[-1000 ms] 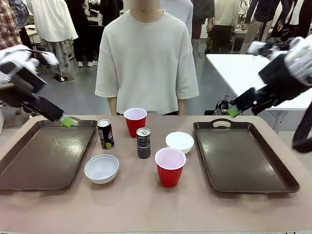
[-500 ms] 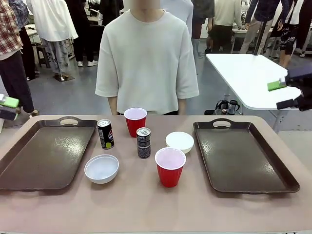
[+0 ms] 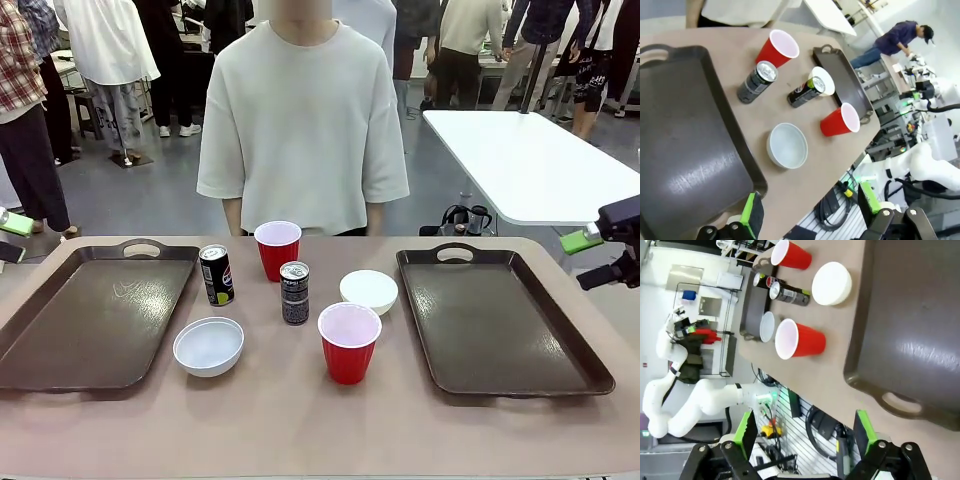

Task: Prepare tableware on both trays.
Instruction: Pick up a Picnic Bowl from the table and place it on a Handle tray.

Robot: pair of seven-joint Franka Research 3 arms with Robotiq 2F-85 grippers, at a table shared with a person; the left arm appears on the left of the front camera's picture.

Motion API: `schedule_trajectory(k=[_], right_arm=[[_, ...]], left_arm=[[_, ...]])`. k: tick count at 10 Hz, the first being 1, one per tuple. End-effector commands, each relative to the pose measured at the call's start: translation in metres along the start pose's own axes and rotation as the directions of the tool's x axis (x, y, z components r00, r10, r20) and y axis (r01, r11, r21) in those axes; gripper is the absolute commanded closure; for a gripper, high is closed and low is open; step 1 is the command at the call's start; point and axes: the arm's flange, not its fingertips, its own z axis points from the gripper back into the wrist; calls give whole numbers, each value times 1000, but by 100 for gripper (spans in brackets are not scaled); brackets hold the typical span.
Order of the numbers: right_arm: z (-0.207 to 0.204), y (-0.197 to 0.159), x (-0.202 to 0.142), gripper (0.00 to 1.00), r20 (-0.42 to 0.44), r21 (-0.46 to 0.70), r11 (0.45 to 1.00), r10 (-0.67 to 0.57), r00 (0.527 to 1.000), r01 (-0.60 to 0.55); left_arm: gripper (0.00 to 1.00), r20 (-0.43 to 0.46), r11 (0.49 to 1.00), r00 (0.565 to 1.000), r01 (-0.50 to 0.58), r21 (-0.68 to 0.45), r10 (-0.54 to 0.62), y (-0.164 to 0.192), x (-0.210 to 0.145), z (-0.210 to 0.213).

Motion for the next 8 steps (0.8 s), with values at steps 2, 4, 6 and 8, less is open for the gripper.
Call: schedule_trajectory(k=[2,4,6,8], right_arm=[[0,0,0,0,0,0,1000,0,1000,0],[0,0,0,0,0,0,1000,0,1000,0],[0,0,0,0,0,0,1000,0,1000,0],[0,0,0,0,0,0,1000,0,1000,0]], left_arm=[[0,0,1000,1000,0,0,0,0,0,0],[0,0,1000,1000,0,0,0,0,0,0],[0,0,1000,1000,0,0,0,0,0,0],[0,0,1000,1000,0,0,0,0,0,0]])
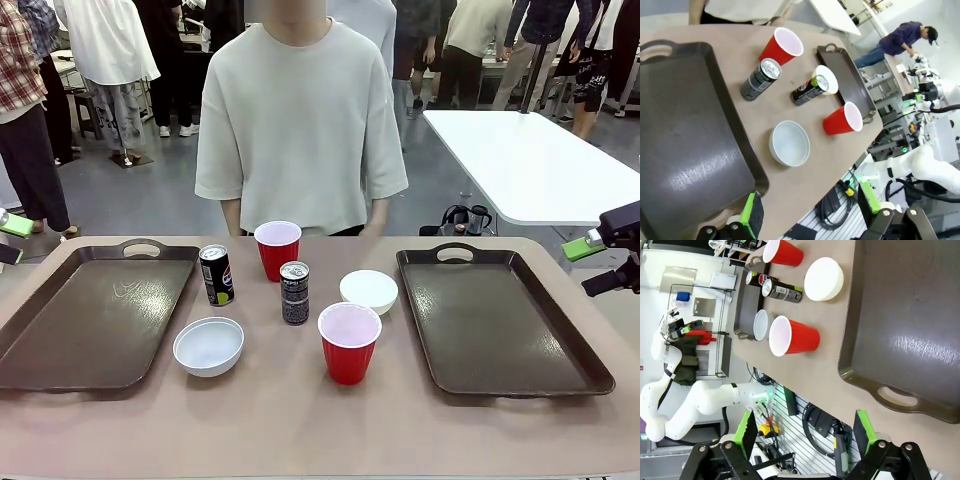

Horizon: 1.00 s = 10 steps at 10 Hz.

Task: Prepare tableware on both trays.
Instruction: Pick up a Picnic Bowl from the table and place it on a Handle tray.

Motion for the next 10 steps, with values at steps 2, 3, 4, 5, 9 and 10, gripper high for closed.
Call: schedule_trajectory(k=[2,3,4,5,9,10], right_arm=[[0,-2,2,0,4,26,1000,13,1000,-13],[0,-2,2,0,4,26,1000,13,1000,-13],[0,-2,2,0,4,26,1000,13,1000,-13],[0,-2,2,0,4,26,1000,13,1000,-13],[0,-2,2,0,4,26,1000,13,1000,-13],[0,-2,2,0,4,26,1000,13,1000,-13]], left_arm=[[0,11,1000,1000,11,-16,-10,1,1,0],[0,11,1000,1000,11,-16,-10,1,1,0],[0,0,1000,1000,0,1,0,0,0,0],[0,-71,989,997,34,142,-24,-9,5,-9],[0,-255,828,962,221,516,-98,-72,34,-102],[0,-295,782,947,276,559,-124,-83,34,-133]])
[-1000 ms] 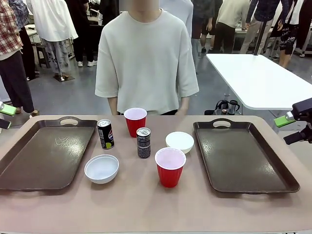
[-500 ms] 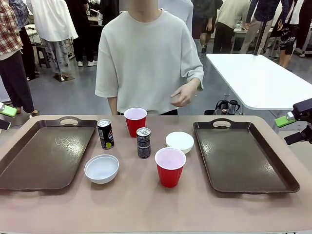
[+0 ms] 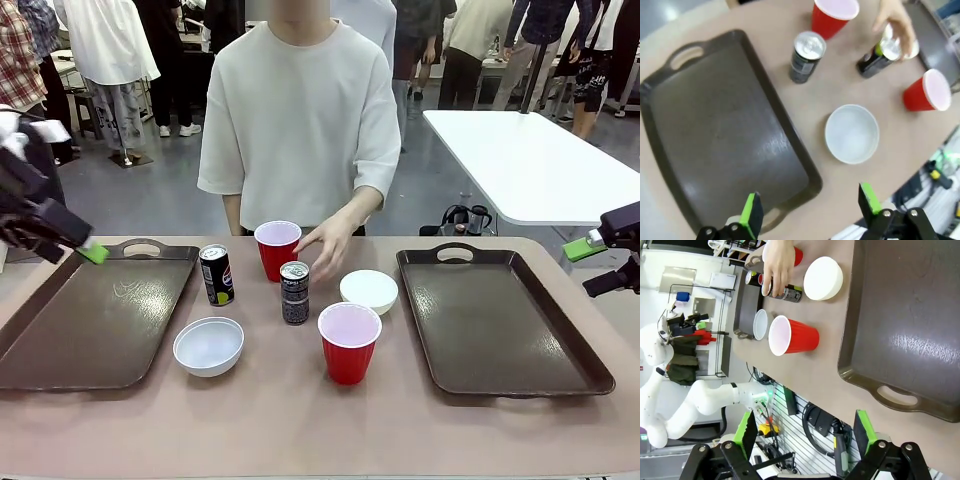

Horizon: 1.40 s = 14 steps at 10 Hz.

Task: Prepare tableware on both trays.
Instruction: Pick up a Picnic Bowl from the table and place it on a Handle tray.

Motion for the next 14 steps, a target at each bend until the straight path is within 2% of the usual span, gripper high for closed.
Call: schedule_trajectory(k=[1,3,5,6,7,8,9,10,11,12,14], right_arm=[[0,-2,3,0,7,28,999,15,1000,-15],[0,-2,3,0,7,28,999,15,1000,-15],[0,-2,3,0,7,28,999,15,1000,-15],[0,-2,3,0,7,28,999,15,1000,-15],[0,-2,3,0,7,28,999,15,1000,-15],[0,-2,3,0,7,28,999,15,1000,-15],[0,-2,3,0,7,28,999,15,1000,-15],[0,-2,3,0,7,28,999,15,1000,-15],[0,-2,3,0,7,28,999,15,1000,-15],[0,-2,3,0,7,28,999,15,1000,-15],[0,-2,3,0,7,28,999,15,1000,-15]], left_arm=[[0,-71,986,996,62,154,-52,-32,13,-45],[0,-103,956,987,149,252,-127,-67,14,-103],[0,-162,947,972,209,244,-172,-83,5,-151],[0,-206,961,970,173,218,-129,-75,2,-157],[0,-279,990,960,50,130,-12,-63,4,-134],[0,-190,951,965,222,214,-182,-86,12,-151],[0,-190,951,965,222,214,-182,-86,12,-151],[0,-244,968,962,169,184,-122,-70,6,-158],[0,-236,979,967,138,152,-100,-66,5,-162],[0,-229,989,969,118,87,-96,-74,-2,-145],[0,-158,992,982,113,63,-102,-78,-7,-117]])
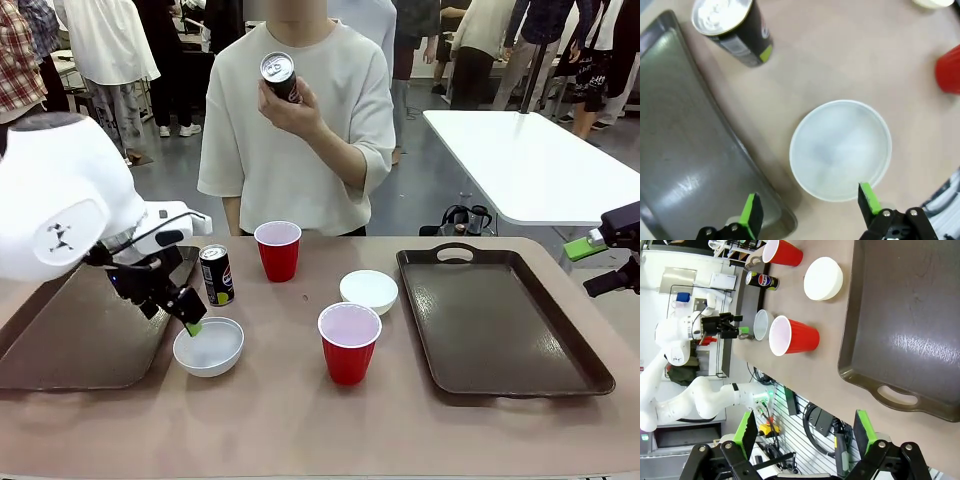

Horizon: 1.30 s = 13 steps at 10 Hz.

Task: Prepare tableware on both trays.
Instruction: Pick up a Picnic Bowl from the table and place it on a Handle tray.

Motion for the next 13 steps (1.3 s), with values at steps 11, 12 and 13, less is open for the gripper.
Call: schedule_trajectory(k=[11,12,13], right_arm=[[-1,-2,3,0,5,25,1000,18,1000,-19],[-1,-2,3,0,5,25,1000,18,1000,-19],[-1,-2,3,0,5,25,1000,18,1000,-19]], left_arm=[[55,10,985,986,-167,47,167,13,11,-65],[85,11,984,984,-175,43,175,14,12,-68],[100,7,983,984,-179,36,179,14,13,-70]])
